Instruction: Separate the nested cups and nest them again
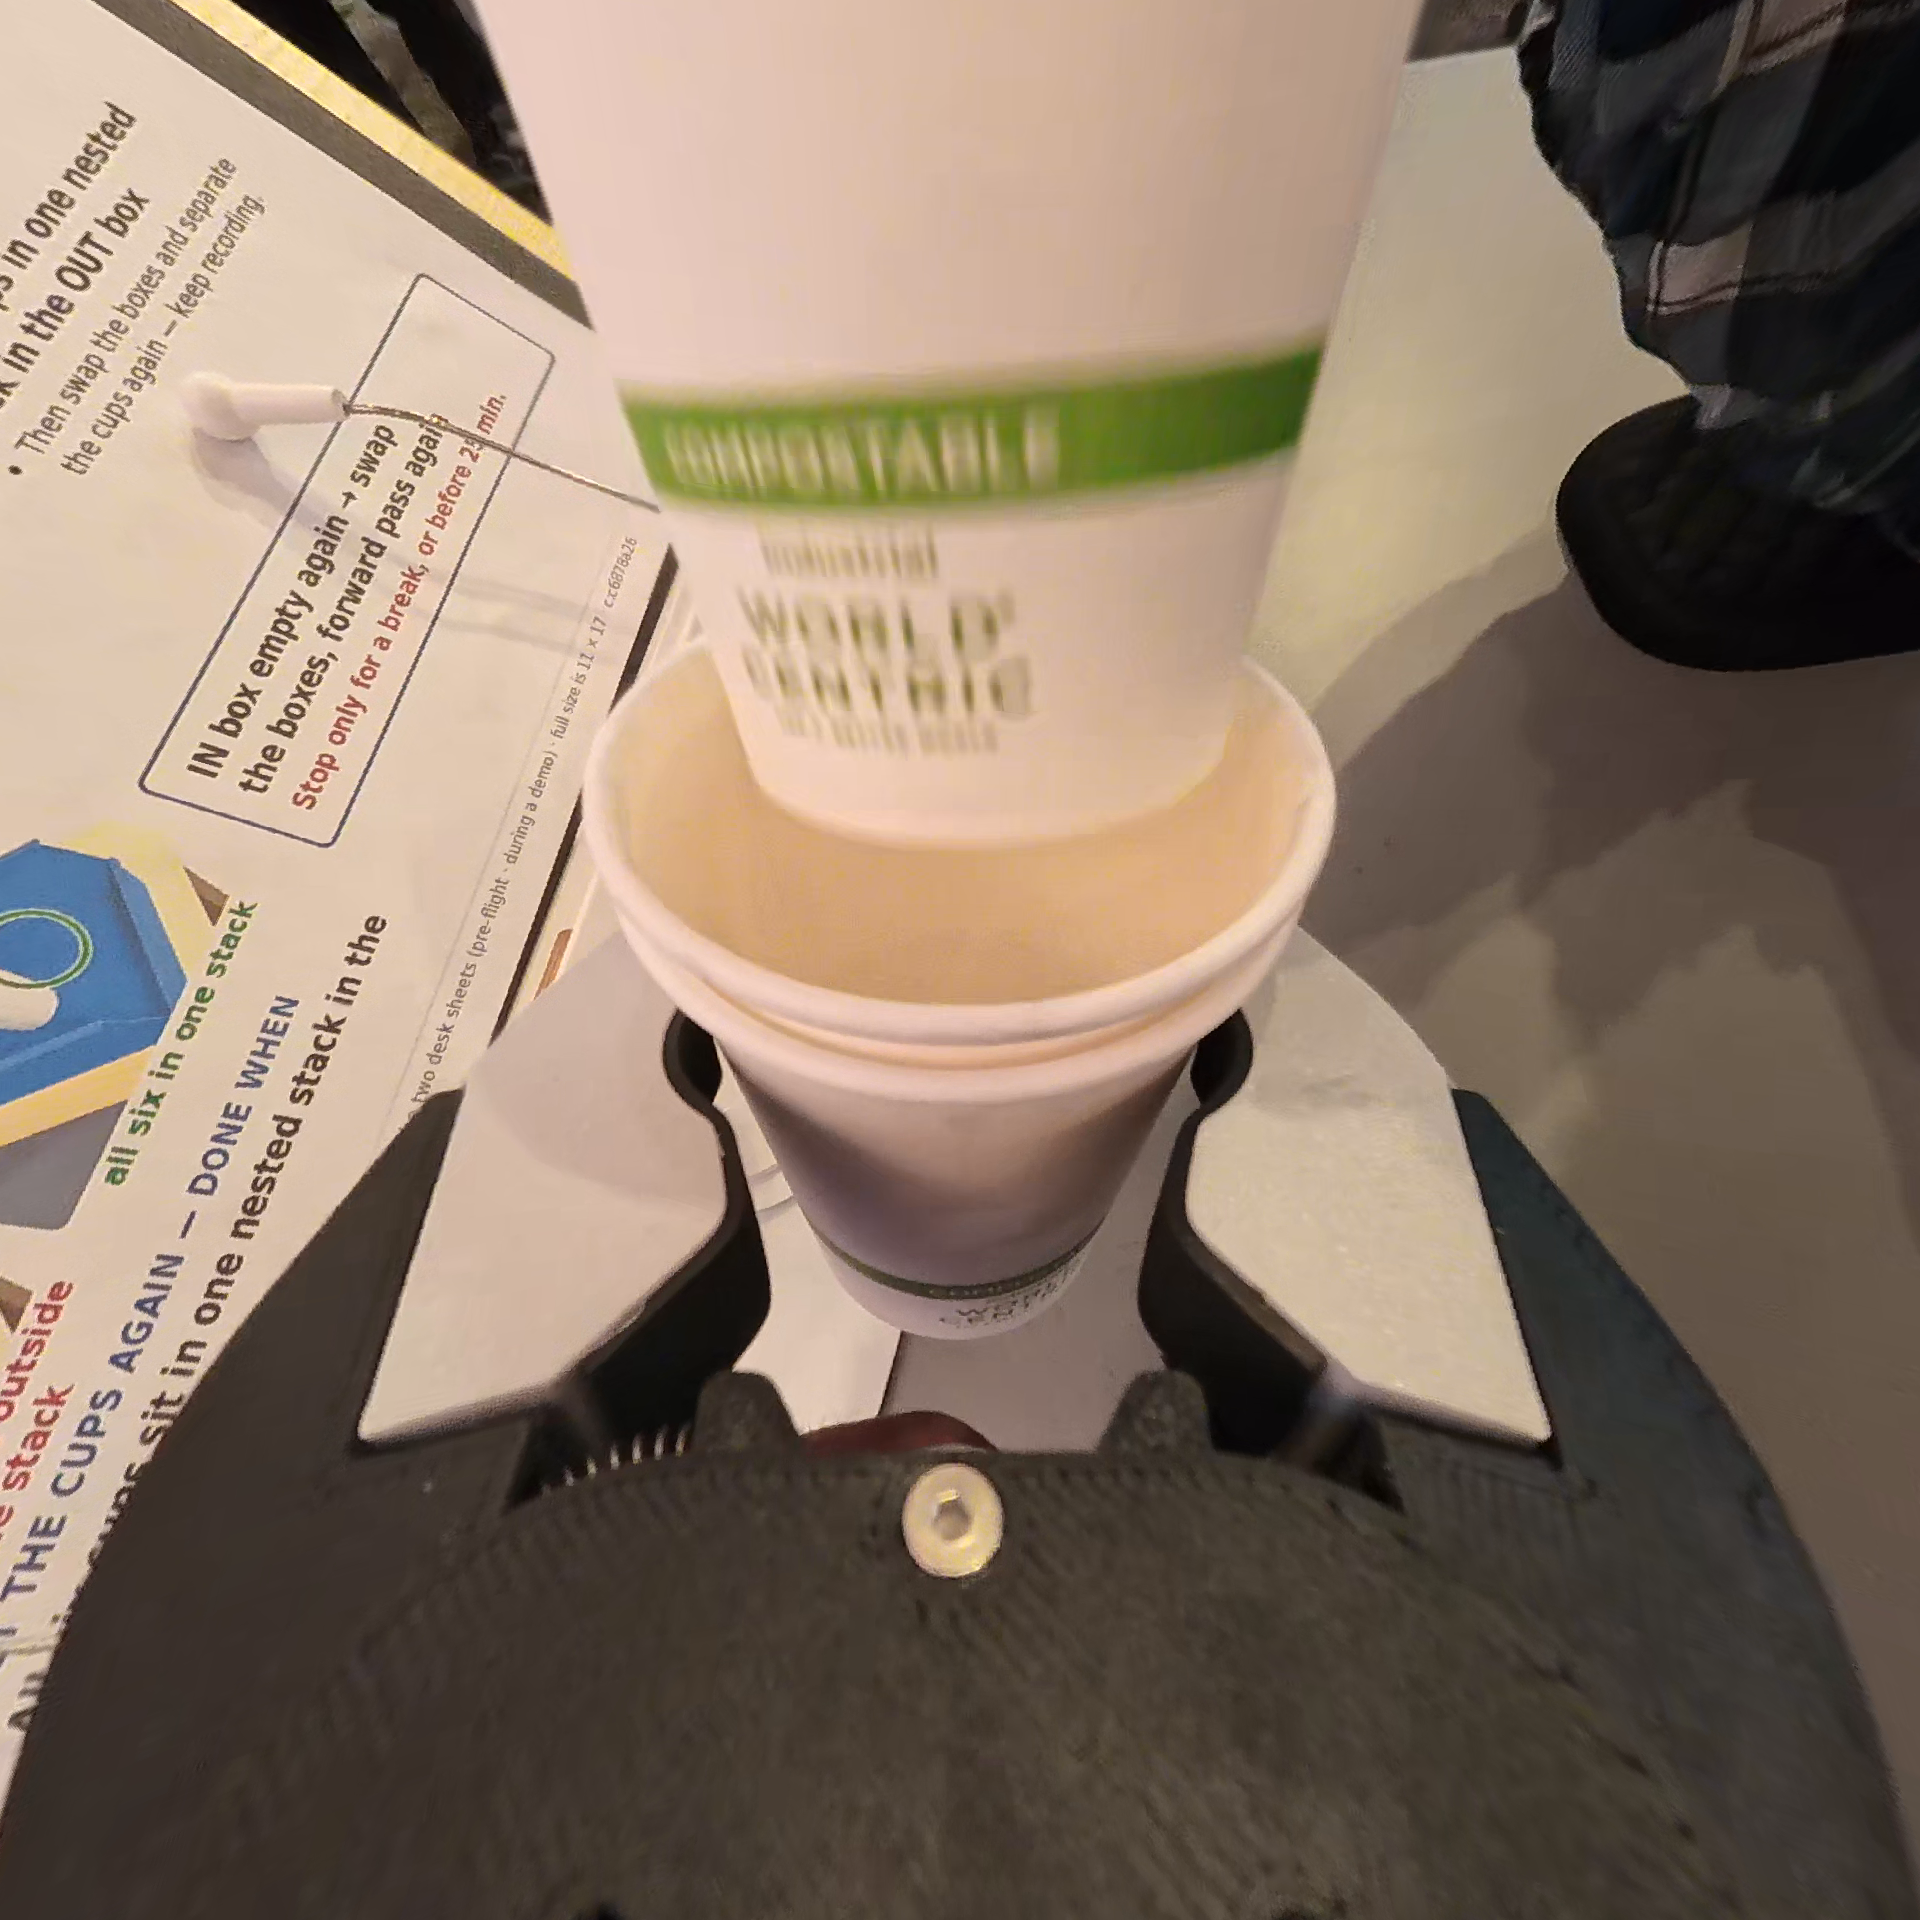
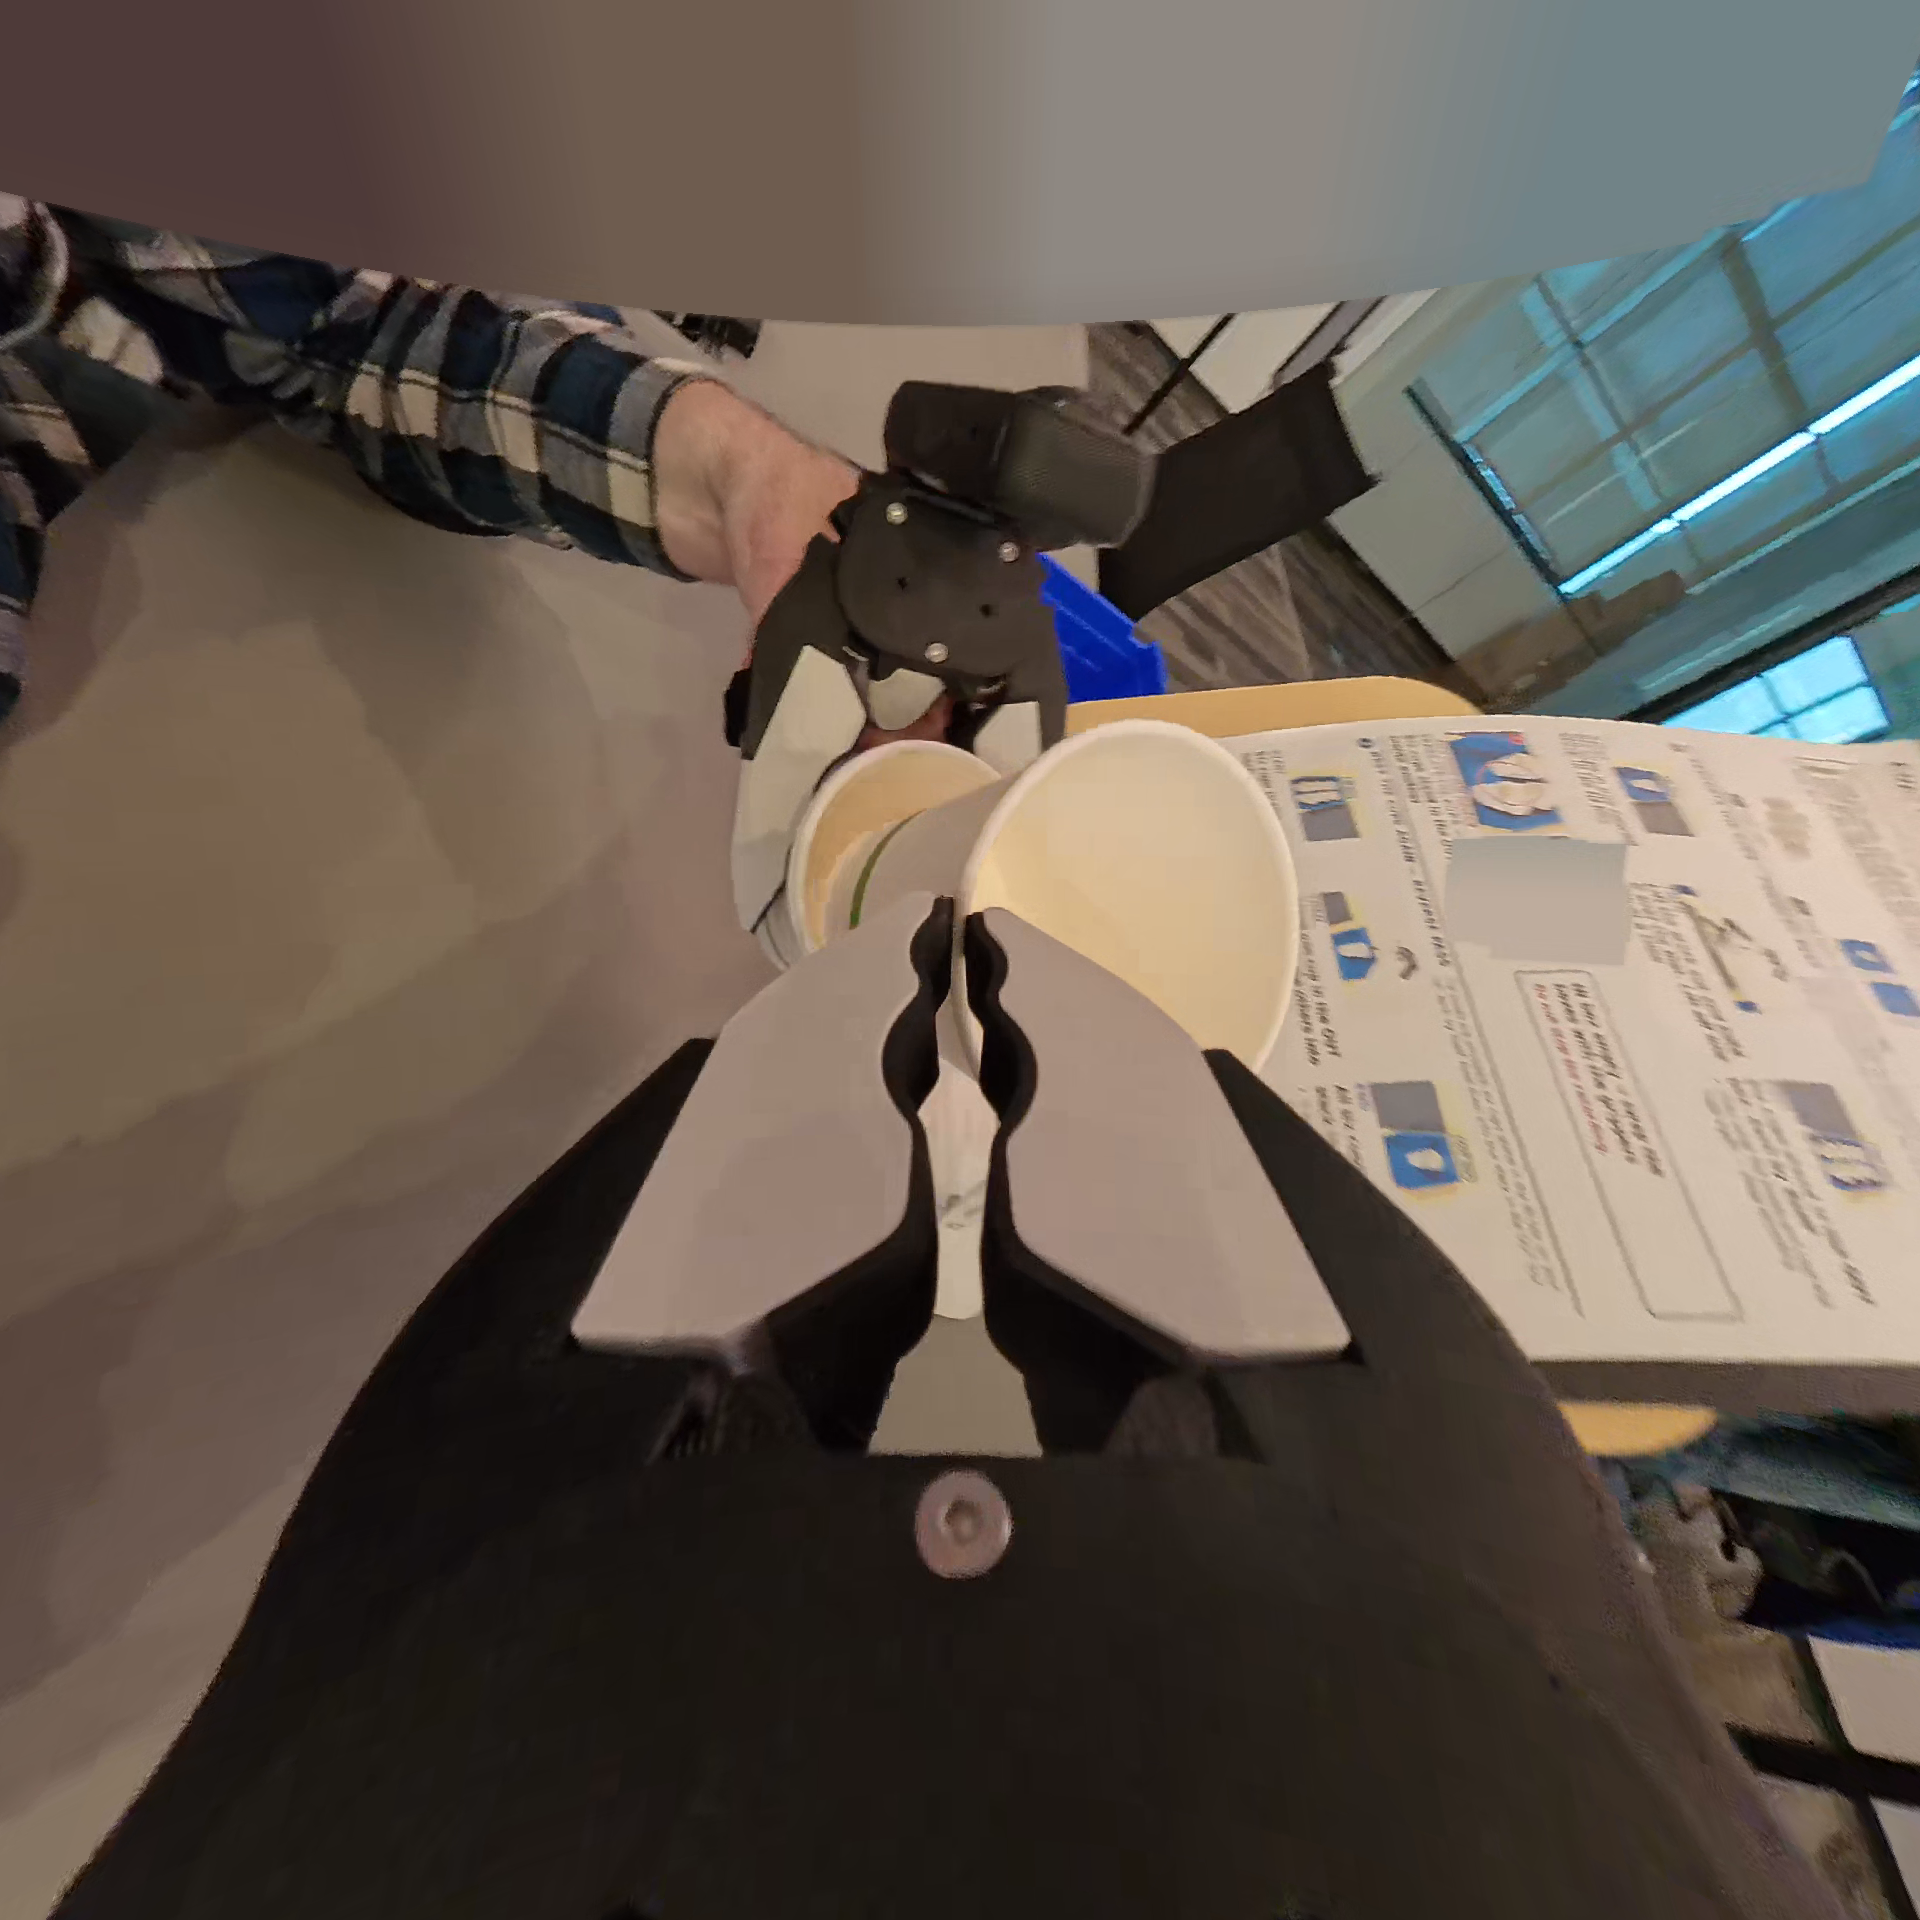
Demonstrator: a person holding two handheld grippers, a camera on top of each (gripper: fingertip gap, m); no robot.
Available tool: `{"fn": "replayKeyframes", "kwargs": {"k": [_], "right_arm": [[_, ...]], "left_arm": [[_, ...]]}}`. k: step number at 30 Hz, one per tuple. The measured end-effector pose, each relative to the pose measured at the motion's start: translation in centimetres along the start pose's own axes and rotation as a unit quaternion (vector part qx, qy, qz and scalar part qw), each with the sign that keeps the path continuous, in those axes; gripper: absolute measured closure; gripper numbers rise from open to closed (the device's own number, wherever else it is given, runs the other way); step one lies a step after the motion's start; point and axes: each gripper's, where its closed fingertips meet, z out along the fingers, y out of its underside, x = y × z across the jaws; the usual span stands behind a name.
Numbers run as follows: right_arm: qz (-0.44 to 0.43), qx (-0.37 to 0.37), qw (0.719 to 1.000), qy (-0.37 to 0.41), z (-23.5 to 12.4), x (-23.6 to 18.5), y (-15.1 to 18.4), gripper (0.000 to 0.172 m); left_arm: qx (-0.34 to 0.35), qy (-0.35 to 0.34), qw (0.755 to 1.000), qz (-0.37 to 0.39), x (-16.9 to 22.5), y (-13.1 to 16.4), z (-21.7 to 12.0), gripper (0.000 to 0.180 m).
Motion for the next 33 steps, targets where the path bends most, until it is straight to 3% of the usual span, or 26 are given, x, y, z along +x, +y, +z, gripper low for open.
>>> {"fn": "replayKeyframes", "kwargs": {"k": [7,12,18,26,33], "right_arm": [[-0.003,-0.026,0.996,0.086,-4.3,2.3,0.3,0.169],[0.006,-0.114,0.978,0.176,-8.5,4.5,3.5,0.169],[0.061,-0.308,0.903,0.294,-15.2,7.3,11.3,0.169],[0.164,-0.471,0.820,0.281,-19.2,6.4,21.8,0.169],[0.229,-0.508,0.798,0.230,-19.4,4.5,27.5,0.169]], "left_arm": [[0.000,0.001,1.000,0.000,0.2,-0.1,0.3,0.090],[0.002,0.001,1.000,0.002,0.3,-0.2,0.1,0.090],[0.002,0.002,1.000,0.002,0.4,-0.3,0.2,0.090],[-0.001,0.006,1.000,0.003,0.6,-0.1,0.4,0.089],[-0.001,0.006,1.000,0.002,0.5,-0.1,0.4,0.089]]}}
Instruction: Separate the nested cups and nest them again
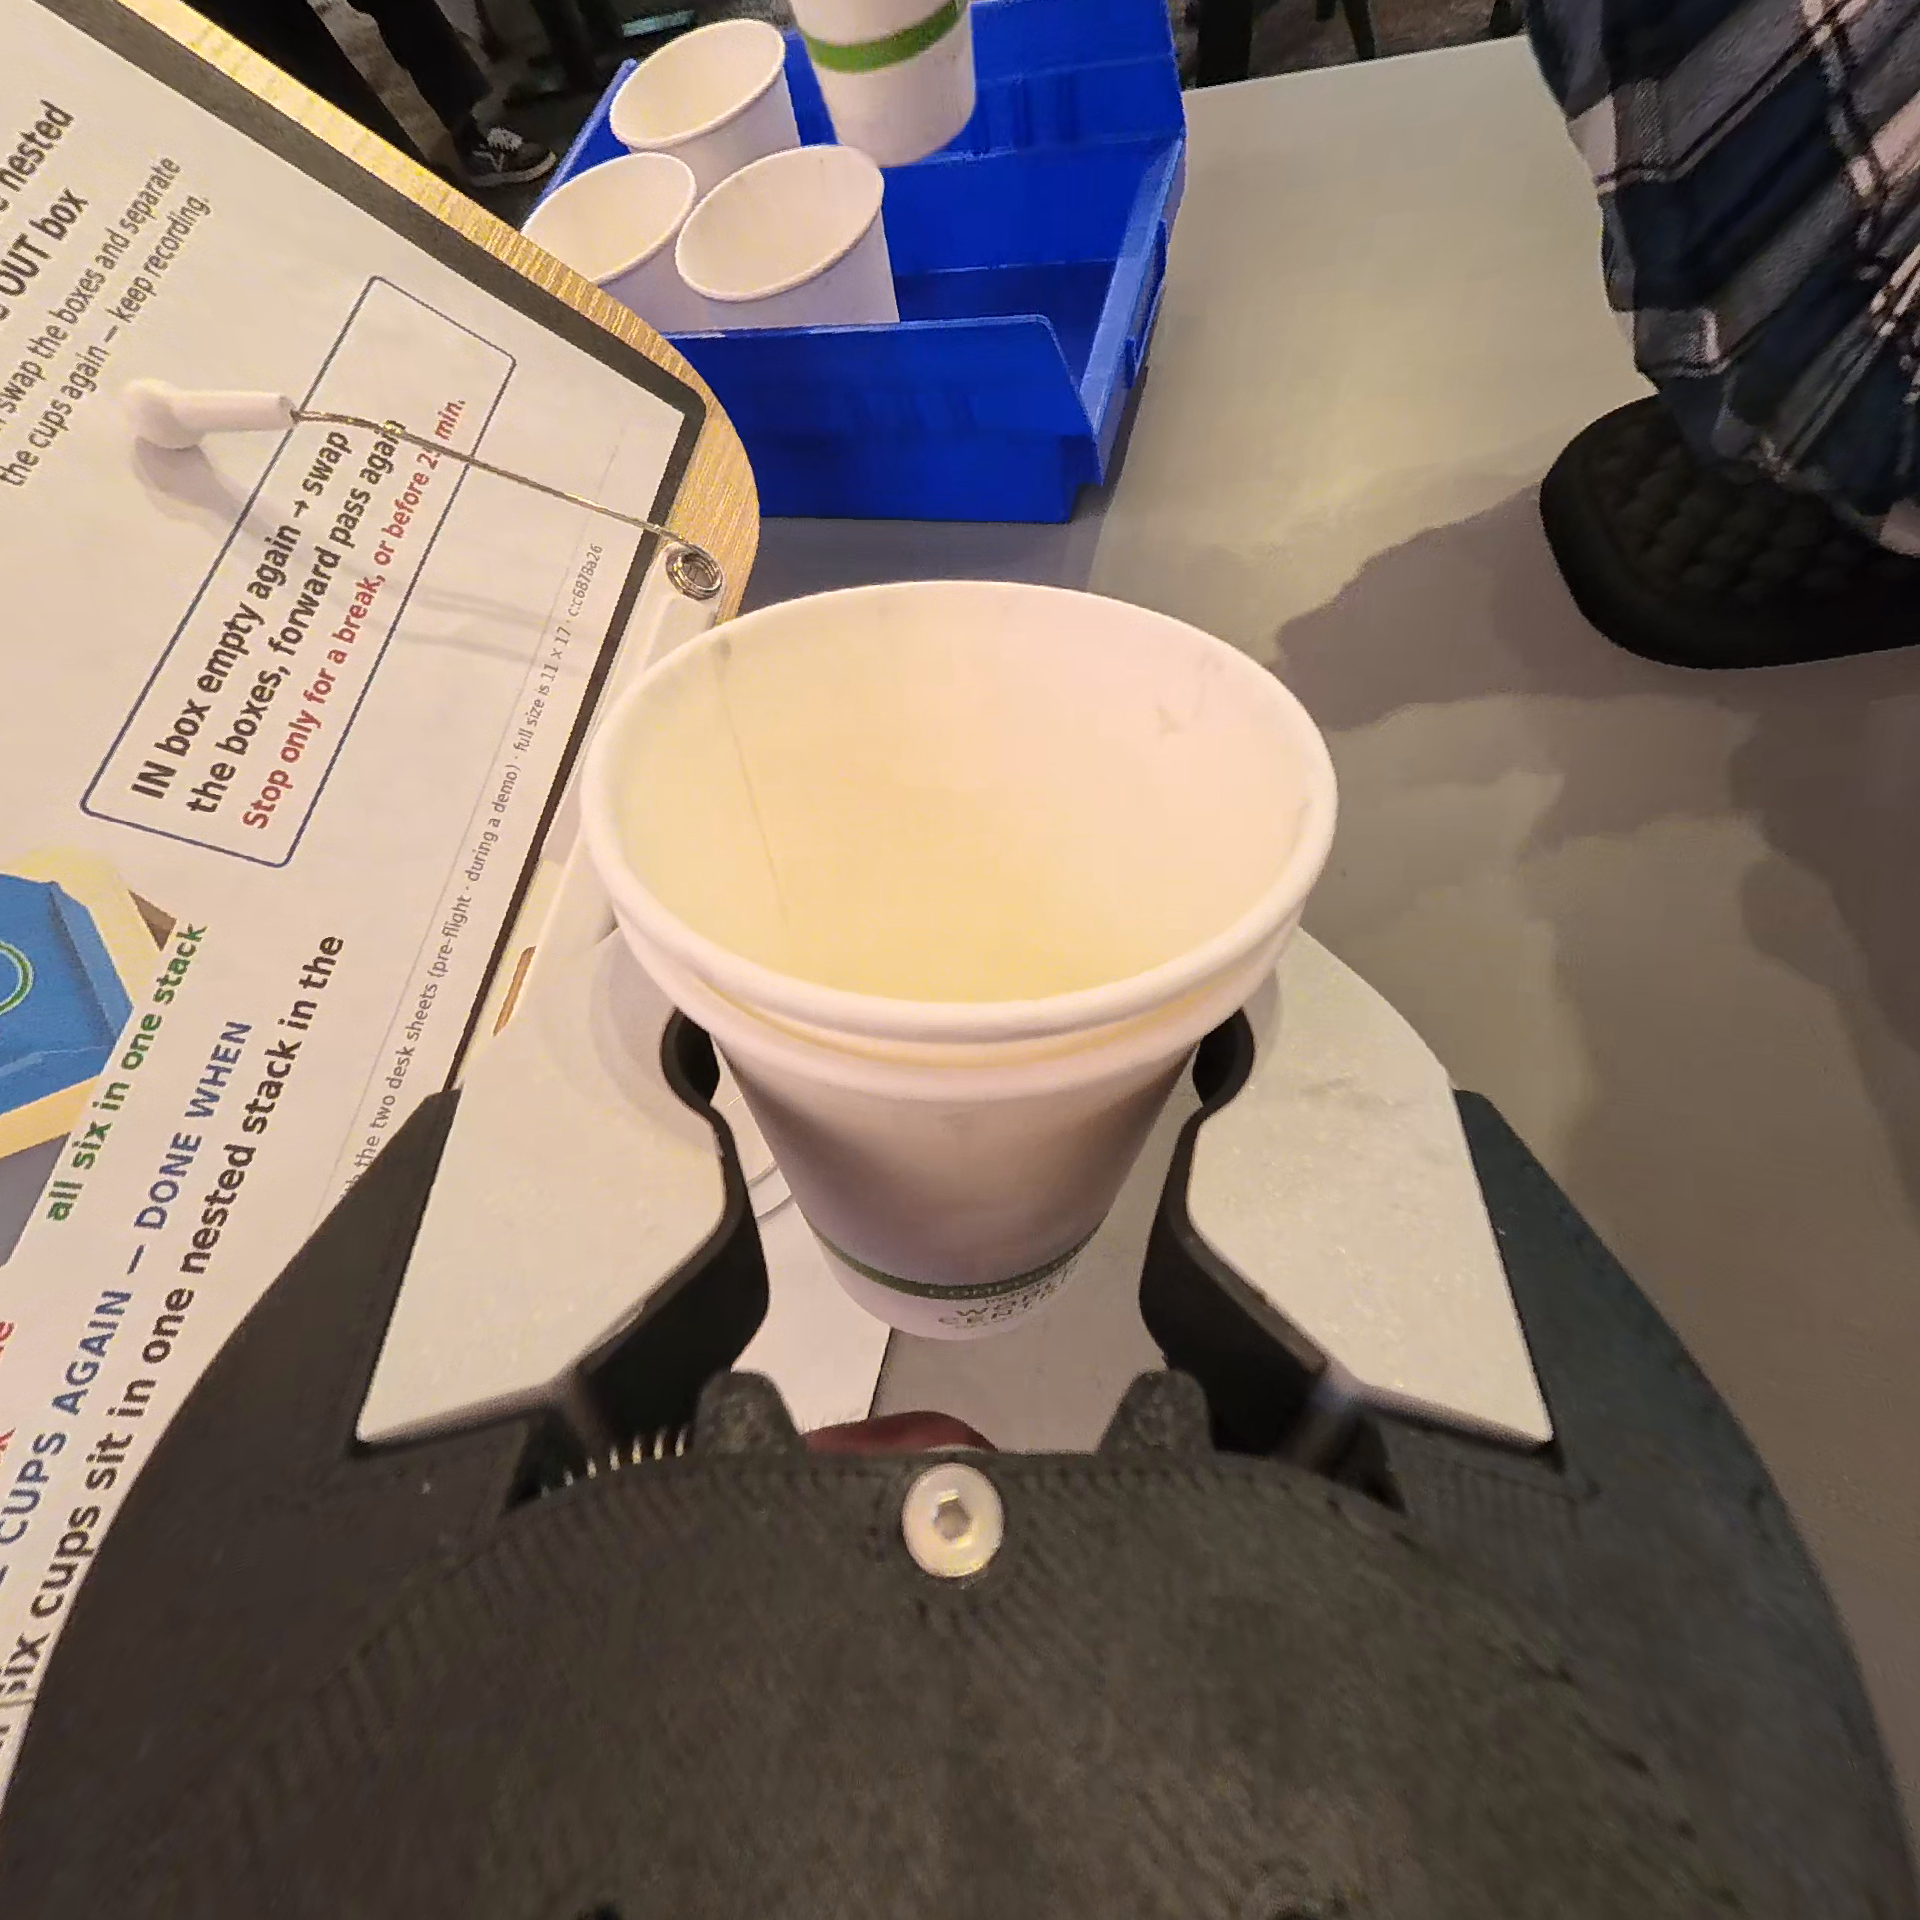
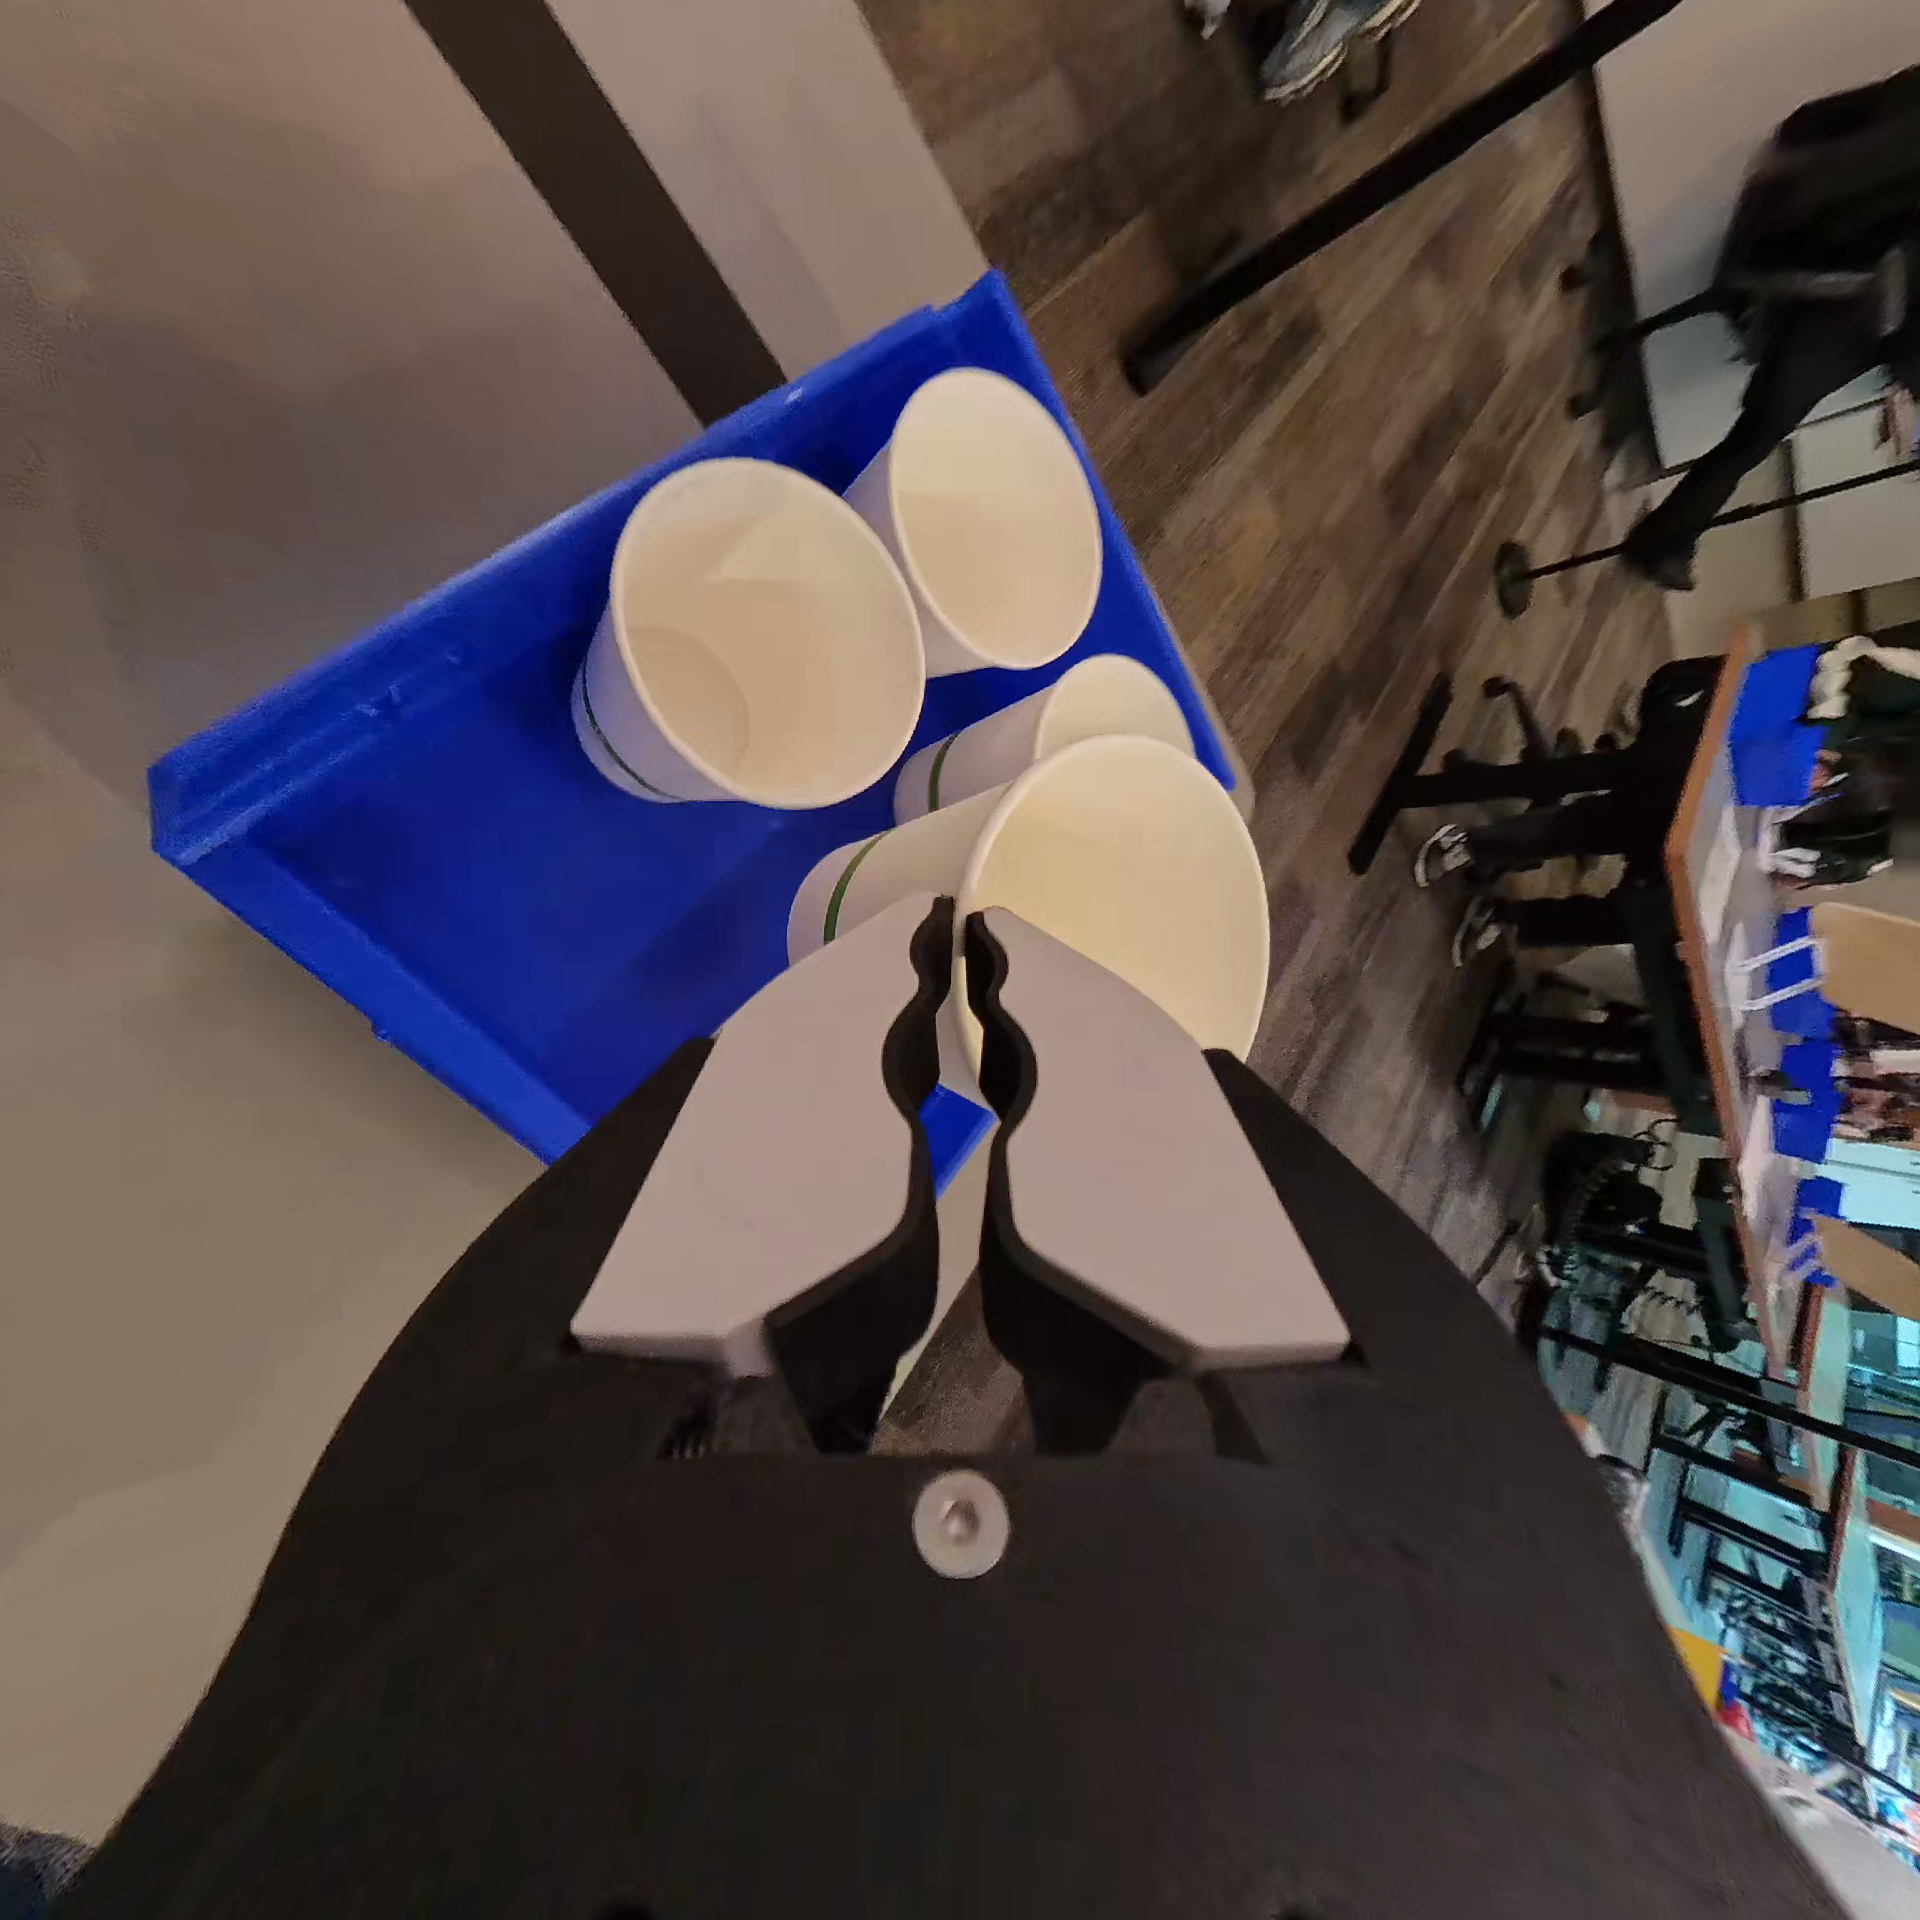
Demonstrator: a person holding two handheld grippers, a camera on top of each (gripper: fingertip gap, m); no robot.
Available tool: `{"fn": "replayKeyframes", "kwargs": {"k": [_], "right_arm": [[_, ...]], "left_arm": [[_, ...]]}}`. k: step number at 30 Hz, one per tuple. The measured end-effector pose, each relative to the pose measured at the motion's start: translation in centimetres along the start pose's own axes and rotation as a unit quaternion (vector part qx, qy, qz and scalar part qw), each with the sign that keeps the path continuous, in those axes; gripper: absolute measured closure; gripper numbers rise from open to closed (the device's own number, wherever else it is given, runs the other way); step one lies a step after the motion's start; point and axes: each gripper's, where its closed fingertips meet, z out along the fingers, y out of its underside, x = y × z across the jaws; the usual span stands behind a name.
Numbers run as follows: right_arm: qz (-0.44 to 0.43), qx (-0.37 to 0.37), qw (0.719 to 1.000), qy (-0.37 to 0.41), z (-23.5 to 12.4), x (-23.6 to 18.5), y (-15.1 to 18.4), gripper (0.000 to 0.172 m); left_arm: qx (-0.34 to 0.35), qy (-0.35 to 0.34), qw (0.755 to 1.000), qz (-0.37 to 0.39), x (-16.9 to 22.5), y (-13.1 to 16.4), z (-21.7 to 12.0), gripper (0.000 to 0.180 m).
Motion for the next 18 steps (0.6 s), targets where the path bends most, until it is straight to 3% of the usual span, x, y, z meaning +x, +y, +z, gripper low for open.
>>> {"fn": "replayKeyframes", "kwargs": {"k": [18], "right_arm": [[0.012,-0.039,0.992,-0.117,6.1,-3.3,3.1,0.169]], "left_arm": [[-0.001,0.002,1.000,0.004,0.2,0.0,0.1,0.089]]}}
